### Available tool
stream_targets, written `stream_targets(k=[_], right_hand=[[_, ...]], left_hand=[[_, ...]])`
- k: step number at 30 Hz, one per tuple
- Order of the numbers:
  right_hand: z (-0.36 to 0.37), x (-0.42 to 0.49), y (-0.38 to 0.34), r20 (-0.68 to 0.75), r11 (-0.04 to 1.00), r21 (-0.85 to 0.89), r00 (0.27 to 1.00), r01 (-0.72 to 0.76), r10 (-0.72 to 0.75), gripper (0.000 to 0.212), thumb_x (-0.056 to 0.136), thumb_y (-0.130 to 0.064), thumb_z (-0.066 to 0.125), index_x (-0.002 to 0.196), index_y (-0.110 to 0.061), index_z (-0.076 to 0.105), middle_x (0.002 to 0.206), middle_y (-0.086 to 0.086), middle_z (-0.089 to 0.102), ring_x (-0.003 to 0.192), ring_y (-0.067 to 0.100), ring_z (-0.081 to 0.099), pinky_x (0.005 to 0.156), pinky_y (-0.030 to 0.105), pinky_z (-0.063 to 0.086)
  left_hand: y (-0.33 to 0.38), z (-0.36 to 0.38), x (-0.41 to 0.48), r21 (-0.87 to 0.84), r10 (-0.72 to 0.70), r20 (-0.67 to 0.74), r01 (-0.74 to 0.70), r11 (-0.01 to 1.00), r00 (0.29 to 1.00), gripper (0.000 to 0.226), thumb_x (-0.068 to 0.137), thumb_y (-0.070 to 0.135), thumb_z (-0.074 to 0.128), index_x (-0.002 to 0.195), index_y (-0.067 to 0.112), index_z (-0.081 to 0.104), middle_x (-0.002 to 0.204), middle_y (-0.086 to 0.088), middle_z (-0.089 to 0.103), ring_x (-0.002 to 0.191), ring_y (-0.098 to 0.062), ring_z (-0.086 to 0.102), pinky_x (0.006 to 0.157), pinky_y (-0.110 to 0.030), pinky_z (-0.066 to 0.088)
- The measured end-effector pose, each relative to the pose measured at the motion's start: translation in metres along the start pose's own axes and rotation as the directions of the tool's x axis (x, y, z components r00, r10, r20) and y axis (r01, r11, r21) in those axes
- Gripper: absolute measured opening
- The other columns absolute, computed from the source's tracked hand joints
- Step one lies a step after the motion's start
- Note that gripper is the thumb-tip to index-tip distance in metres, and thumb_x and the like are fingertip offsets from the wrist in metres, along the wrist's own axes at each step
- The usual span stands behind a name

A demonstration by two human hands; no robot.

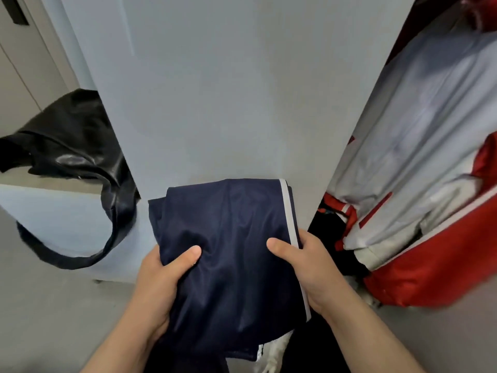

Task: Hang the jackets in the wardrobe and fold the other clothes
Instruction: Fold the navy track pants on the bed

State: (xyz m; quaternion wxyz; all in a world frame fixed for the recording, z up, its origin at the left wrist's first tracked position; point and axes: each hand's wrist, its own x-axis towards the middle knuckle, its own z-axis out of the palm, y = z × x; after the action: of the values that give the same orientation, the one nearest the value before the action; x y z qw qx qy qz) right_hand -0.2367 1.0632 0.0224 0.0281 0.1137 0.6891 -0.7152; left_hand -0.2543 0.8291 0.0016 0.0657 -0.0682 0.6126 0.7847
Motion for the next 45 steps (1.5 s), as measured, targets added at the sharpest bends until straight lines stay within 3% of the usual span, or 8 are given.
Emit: stream_targets(k=[6, 11, 23, 25, 30, 34, 39, 45], right_hand=[[-0.041, -0.029, -0.005, -0.159, 0.996, 0.077, 0.987, 0.035, -0.023, 0.031, 0.07, -0.03, 0.074, 0.101, -0.026, 0.075, 0.104, 0.0, 0.076, 0.096, 0.02, 0.073, 0.092, 0.046, 0.055], [-0.074, -0.039, -0.009, -0.345, 0.986, 0.089, 0.933, 0.14, -0.102, 0.029, 0.068, -0.029, 0.073, 0.097, -0.03, 0.075, 0.099, 0.0, 0.077, 0.093, 0.02, 0.073, 0.088, 0.045, 0.057], [-0.158, -0.03, -0.033, -0.744, 0.95, 0.073, 0.651, 0.305, -0.152, 0.02, 0.073, -0.021, 0.073, 0.093, -0.021, 0.075, 0.097, 0.013, 0.075, 0.091, 0.033, 0.072, 0.083, 0.05, 0.059], [-0.169, -0.032, -0.046, -0.803, 0.94, 0.062, 0.576, 0.335, -0.152, 0.018, 0.072, -0.019, 0.072, 0.091, -0.019, 0.074, 0.097, 0.015, 0.074, 0.091, 0.032, 0.072, 0.084, 0.048, 0.059], [-0.173, -0.044, -0.105, -0.915, 0.915, 0.079, 0.393, 0.396, -0.091, 0.022, 0.073, -0.016, 0.072, 0.094, -0.013, 0.072, 0.102, 0.022, 0.071, 0.097, 0.043, 0.067, 0.09, 0.053, 0.055], [-0.172, -0.059, -0.145, -0.924, 0.915, 0.086, 0.375, 0.395, -0.075, 0.023, 0.074, -0.017, 0.072, 0.097, -0.015, 0.073, 0.103, 0.018, 0.073, 0.095, 0.036, 0.07, 0.087, 0.049, 0.058], [-0.158, -0.083, -0.226, -0.948, 0.9, 0.104, 0.316, 0.423, -0.039, 0.026, 0.073, -0.023, 0.075, 0.098, -0.014, 0.073, 0.103, 0.016, 0.074, 0.094, 0.032, 0.071, 0.083, 0.045, 0.059], [-0.141, -0.119, -0.323, -0.95, 0.903, 0.092, 0.31, 0.42, -0.047, 0.025, 0.071, -0.028, 0.076, 0.094, -0.019, 0.074, 0.098, 0.01, 0.075, 0.087, 0.025, 0.073, 0.073, 0.033, 0.057]], left_hand=[[0.008, 0.049, 0.005, 0.054, -0.026, 0.216, 0.015, 0.998, 0.976, 0.052, 0.058, 0.028, 0.084, 0.108, 0.022, 0.071, 0.11, -0.006, 0.074, 0.098, -0.025, 0.072, 0.082, -0.042, 0.054], [0.012, 0.1, 0.008, 0.136, -0.049, 0.428, -0.011, 0.991, 0.903, 0.043, 0.066, 0.02, 0.086, 0.104, 0.032, 0.071, 0.108, 0.001, 0.075, 0.097, -0.021, 0.073, 0.07, -0.029, 0.059], [-0.006, 0.256, 0.055, 0.185, 0.048, 0.568, -0.184, 0.965, 0.822, 0.049, 0.062, 0.017, 0.088, 0.086, 0.05, 0.059, 0.079, 0.041, 0.064, 0.07, 0.019, 0.062, 0.05, -0.004, 0.045], [0.0, 0.281, 0.062, 0.178, 0.034, 0.605, -0.178, 0.968, 0.795, 0.051, 0.06, 0.02, 0.088, 0.082, 0.056, 0.06, 0.079, 0.039, 0.065, 0.071, 0.014, 0.063, 0.06, -0.012, 0.047], [0.057, 0.337, 0.066, 0.24, -0.036, 0.703, -0.189, 0.952, 0.711, 0.055, 0.06, 0.016, 0.09, 0.096, 0.039, 0.057, 0.086, 0.025, 0.059, 0.09, -0.011, 0.062, 0.083, -0.029, 0.044], [0.101, 0.351, 0.052, 0.224, -0.075, 0.747, -0.144, 0.964, 0.66, 0.048, 0.064, 0.016, 0.088, 0.091, 0.039, 0.055, 0.075, 0.028, 0.054, 0.071, 0.009, 0.05, 0.065, -0.013, 0.034], [0.193, 0.371, 0.037, 0.231, -0.135, 0.803, -0.093, 0.969, 0.581, 0.041, 0.072, 0.019, 0.083, 0.081, 0.05, 0.058, 0.073, 0.04, 0.063, 0.073, 0.015, 0.059, 0.073, -0.02, 0.043], [0.295, 0.38, 0.009, 0.231, -0.145, 0.827, -0.094, 0.968, 0.543, 0.034, 0.075, 0.019, 0.081, 0.09, 0.04, 0.06, 0.081, 0.04, 0.065, 0.076, 0.018, 0.061, 0.075, -0.019, 0.044]])
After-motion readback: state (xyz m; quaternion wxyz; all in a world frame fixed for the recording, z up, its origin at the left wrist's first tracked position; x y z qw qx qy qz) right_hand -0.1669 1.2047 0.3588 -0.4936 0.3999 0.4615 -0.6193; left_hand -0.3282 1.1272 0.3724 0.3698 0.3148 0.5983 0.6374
